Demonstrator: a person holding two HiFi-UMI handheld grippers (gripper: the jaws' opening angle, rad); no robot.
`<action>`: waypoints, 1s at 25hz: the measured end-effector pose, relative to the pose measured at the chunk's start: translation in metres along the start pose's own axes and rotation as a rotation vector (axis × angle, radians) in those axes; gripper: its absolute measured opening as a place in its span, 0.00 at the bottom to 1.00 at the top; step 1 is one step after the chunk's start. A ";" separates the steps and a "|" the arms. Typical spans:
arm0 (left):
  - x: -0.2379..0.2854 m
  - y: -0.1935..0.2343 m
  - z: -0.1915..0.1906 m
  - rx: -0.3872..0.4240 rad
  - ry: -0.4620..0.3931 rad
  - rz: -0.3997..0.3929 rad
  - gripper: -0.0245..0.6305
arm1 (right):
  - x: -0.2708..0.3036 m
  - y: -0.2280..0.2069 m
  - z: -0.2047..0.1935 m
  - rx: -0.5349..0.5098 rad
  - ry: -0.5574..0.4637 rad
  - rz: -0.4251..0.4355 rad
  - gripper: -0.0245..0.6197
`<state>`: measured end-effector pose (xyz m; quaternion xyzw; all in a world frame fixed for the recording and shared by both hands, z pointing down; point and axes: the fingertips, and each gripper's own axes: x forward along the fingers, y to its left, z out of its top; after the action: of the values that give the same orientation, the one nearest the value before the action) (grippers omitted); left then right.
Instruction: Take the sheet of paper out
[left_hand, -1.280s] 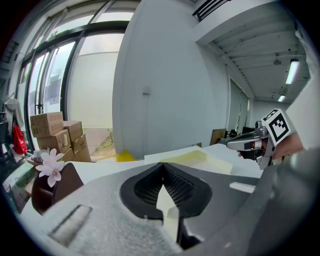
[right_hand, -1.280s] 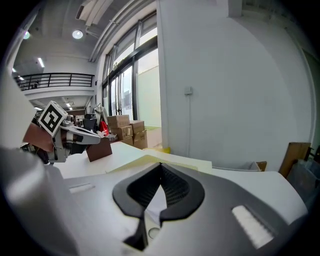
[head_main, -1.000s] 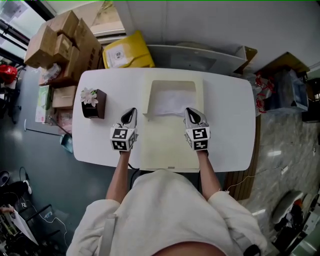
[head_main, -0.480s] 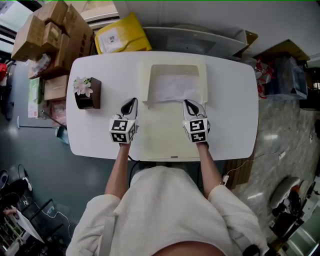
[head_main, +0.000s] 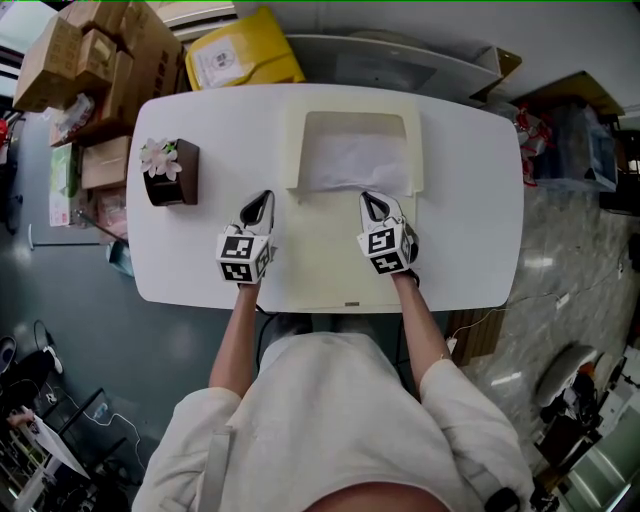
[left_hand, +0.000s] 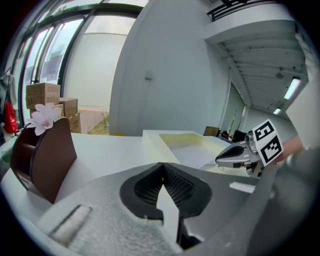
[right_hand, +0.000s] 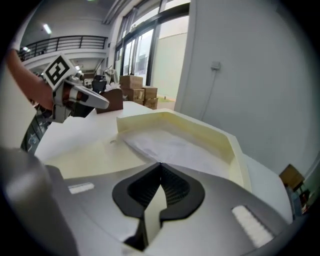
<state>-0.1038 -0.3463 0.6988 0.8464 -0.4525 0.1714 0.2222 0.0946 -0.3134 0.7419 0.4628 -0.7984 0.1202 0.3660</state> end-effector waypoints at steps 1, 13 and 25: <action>0.000 0.000 -0.001 -0.001 0.000 -0.001 0.05 | 0.003 0.002 -0.002 -0.051 0.016 0.000 0.04; -0.005 0.008 -0.004 -0.021 -0.006 0.009 0.05 | 0.032 0.014 -0.016 -0.690 0.151 -0.021 0.04; -0.008 0.016 -0.006 -0.031 -0.002 0.022 0.05 | 0.045 0.004 -0.012 -0.799 0.170 -0.105 0.24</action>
<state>-0.1216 -0.3457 0.7035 0.8381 -0.4647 0.1659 0.2326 0.0834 -0.3342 0.7817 0.3129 -0.7244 -0.1801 0.5873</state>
